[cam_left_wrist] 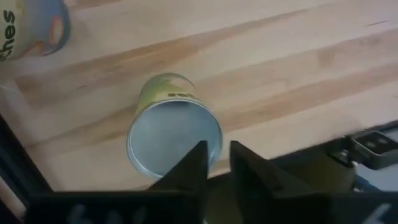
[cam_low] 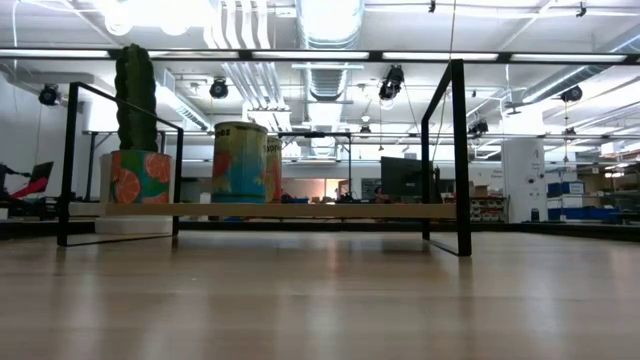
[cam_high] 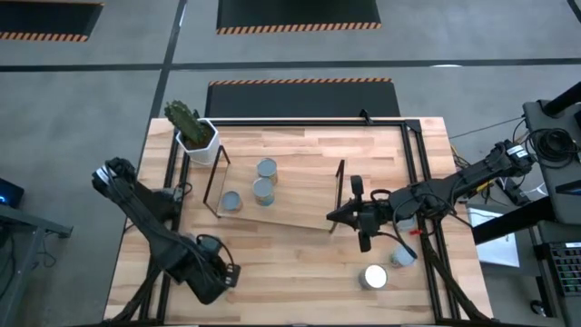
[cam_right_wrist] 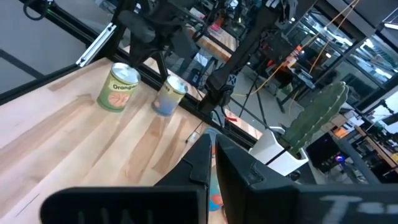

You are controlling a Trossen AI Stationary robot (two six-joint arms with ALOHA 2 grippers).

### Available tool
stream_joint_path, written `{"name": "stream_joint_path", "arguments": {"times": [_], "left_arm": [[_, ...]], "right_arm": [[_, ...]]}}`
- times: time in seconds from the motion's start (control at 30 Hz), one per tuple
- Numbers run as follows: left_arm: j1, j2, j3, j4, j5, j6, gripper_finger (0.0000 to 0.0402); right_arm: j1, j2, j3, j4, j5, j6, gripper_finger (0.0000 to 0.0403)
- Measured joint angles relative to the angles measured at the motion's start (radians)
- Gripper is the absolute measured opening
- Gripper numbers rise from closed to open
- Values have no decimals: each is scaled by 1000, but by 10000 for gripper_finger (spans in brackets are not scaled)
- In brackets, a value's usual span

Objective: Pick and place cans onto a shelf
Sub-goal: Put the canned oranges on the shelf

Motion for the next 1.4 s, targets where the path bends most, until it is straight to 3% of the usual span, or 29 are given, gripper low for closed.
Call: {"name": "stream_joint_path", "arguments": {"times": [0.27,0.4,0.6,1.4], "left_arm": [[-3,84,0,-10,99,-9,232],[-11,93,0,-10,99,3,314],[-25,91,15,-35,86,4,391],[-39,154,-4,-24,65,-33,375]], "right_arm": [[0,0,0,-14,0,29,12],[0,0,0,-14,0,46,12],[0,0,0,-22,0,64,12],[0,0,0,-67,1,68,12]]}}
